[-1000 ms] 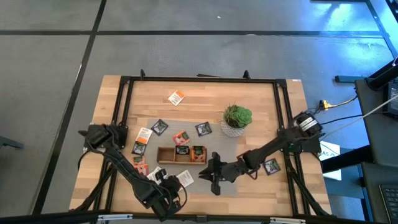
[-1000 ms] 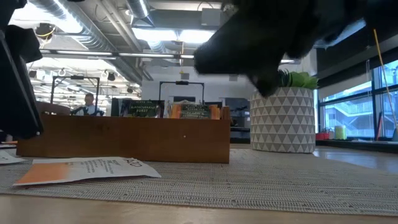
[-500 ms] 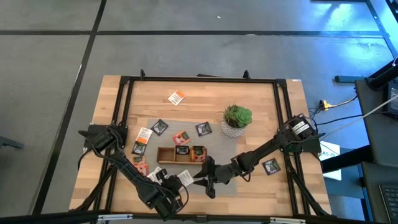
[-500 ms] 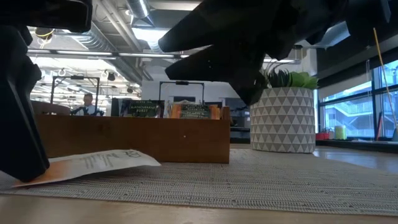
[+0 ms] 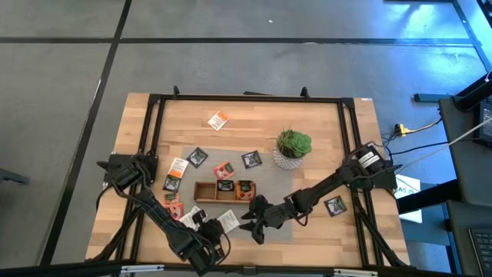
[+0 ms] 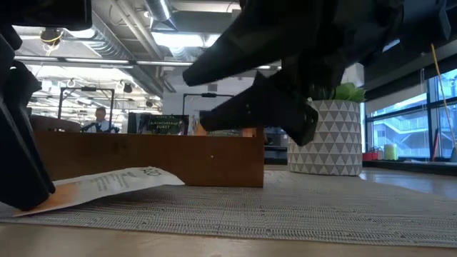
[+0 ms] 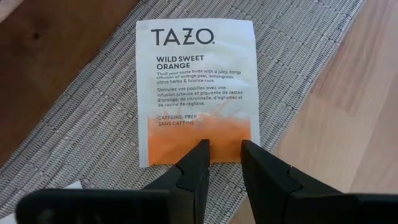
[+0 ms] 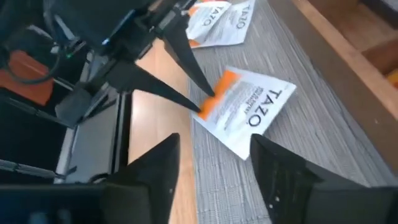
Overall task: Pick & Place Tea
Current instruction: Put the white tea bag into the left section of the wooden organizer
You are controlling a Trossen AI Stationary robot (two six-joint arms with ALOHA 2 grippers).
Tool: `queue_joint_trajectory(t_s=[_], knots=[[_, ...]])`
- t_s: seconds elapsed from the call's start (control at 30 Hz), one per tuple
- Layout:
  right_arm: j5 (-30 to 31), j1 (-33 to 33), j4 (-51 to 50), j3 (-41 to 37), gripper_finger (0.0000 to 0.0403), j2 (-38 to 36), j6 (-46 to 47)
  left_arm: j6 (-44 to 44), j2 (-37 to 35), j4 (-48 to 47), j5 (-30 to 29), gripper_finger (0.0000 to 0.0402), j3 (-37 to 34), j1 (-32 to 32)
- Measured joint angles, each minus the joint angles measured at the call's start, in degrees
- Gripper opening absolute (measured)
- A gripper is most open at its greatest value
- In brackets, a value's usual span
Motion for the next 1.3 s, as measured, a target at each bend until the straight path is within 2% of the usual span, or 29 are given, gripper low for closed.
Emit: queue_joint_trajectory(t_s=[0.2, 0.37, 0.5, 0.7, 1.0, 1.17, 1.3], knots=[[0.02, 0.23, 1.75, 0.02, 0.0264, 1.02, 1.88, 3.37, 0.79, 2.78, -1.11, 0.0090, 0.04, -0.05], [0.01, 0.50, 1.01, 0.03, 0.0279, 1.06, 4.33, 4.34, 2.74, 6.79, -1.54, 0.0089, 0.20, 0.57], [-0.01, 0.50, 0.02, 0.14, 0.0278, 1.25, 6.23, 5.80, 3.40, 8.94, -1.34, 0.0088, 0.25, 0.87], [-0.04, 0.48, -7.73, 0.28, 0.0258, 1.52, 10.17, 6.77, 3.40, 9.48, -1.30, 0.0092, 0.15, 1.05], [-1.40, 0.48, -6.63, 0.39, 0.0232, 1.58, 10.23, 6.67, 3.44, 9.61, -2.11, 0.0091, 0.09, 1.20], [-2.91, 0.01, -4.14, 0.76, 0.0220, 4.39, 10.55, 6.40, 3.51, 9.96, -3.15, 0.0092, 0.04, 1.25], [-5.06, -0.24, -4.12, 4.37, 0.0212, 7.01, 8.99, 6.70, 3.53, 10.39, -3.75, 0.0089, 0.00, 1.25]])
